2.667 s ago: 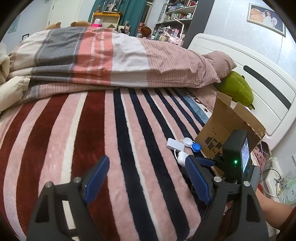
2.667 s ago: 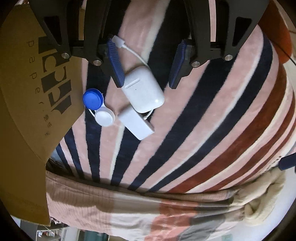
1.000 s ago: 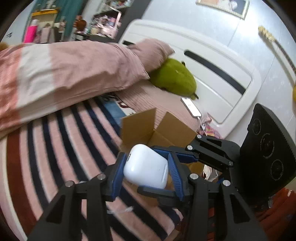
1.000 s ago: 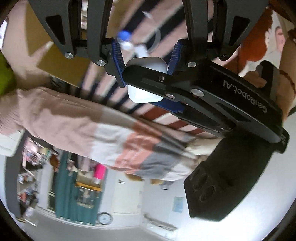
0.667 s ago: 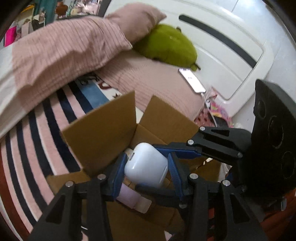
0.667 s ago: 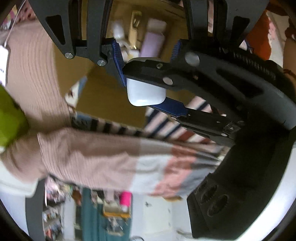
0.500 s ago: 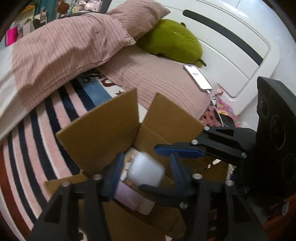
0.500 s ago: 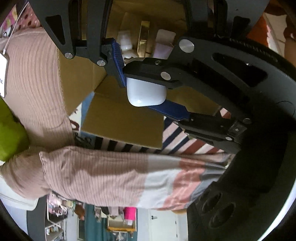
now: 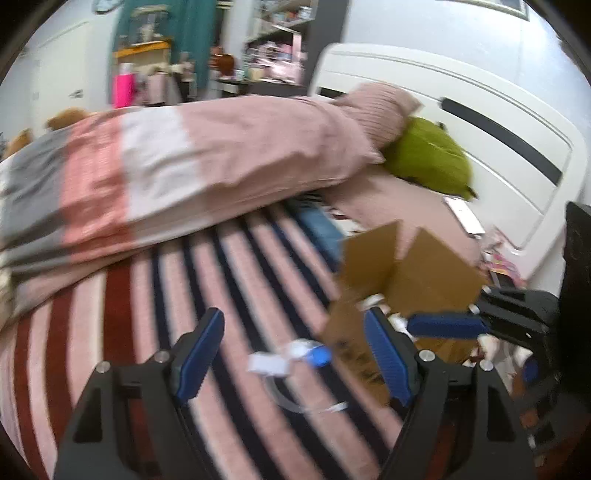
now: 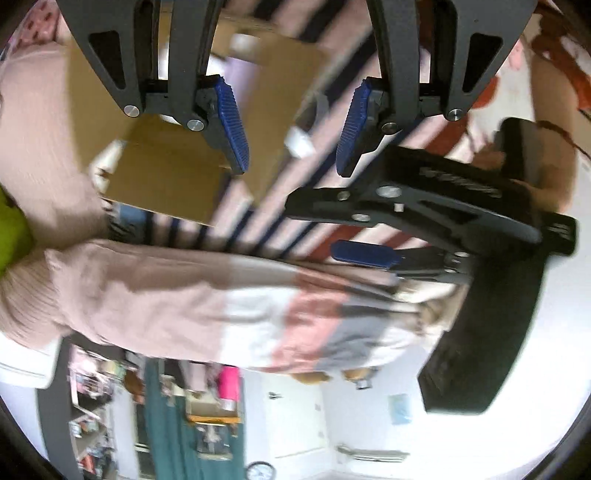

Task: Organize rigid objects
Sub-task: 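Lower the earbuds case into the cardboard box and open the right tool, then grasp the white charger block with the right tool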

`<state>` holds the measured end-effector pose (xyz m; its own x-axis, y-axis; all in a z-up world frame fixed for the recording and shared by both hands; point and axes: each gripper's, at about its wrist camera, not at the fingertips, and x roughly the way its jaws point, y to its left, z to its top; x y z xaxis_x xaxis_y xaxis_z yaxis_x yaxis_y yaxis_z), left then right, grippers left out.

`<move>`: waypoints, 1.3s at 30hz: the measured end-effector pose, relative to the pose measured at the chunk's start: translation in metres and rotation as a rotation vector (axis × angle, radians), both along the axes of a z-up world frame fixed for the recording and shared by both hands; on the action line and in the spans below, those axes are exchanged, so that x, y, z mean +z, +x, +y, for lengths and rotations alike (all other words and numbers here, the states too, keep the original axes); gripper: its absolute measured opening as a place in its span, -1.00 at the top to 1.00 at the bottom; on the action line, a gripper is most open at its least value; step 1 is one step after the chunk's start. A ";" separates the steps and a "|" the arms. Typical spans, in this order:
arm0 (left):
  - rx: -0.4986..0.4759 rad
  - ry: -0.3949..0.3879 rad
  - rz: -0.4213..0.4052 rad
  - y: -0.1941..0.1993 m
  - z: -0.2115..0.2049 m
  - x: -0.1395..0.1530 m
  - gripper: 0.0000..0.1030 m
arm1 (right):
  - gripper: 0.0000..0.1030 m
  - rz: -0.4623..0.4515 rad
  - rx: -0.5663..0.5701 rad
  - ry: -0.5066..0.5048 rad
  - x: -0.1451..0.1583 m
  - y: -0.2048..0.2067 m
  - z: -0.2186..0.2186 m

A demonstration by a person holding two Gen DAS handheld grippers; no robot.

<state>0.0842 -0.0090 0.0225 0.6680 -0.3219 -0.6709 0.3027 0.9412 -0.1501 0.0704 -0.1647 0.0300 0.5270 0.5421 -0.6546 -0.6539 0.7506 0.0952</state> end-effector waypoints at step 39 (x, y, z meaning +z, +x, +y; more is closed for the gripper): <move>0.199 -0.082 0.095 -0.058 0.115 -0.106 -0.47 | 0.44 0.140 -0.022 -0.310 -0.185 0.032 0.113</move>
<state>0.0259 0.1056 -0.0839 0.6589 -0.2466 -0.7107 0.0937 0.9643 -0.2477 0.1025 -0.0521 -0.1554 0.4297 0.2956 -0.8532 -0.6340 0.7716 -0.0520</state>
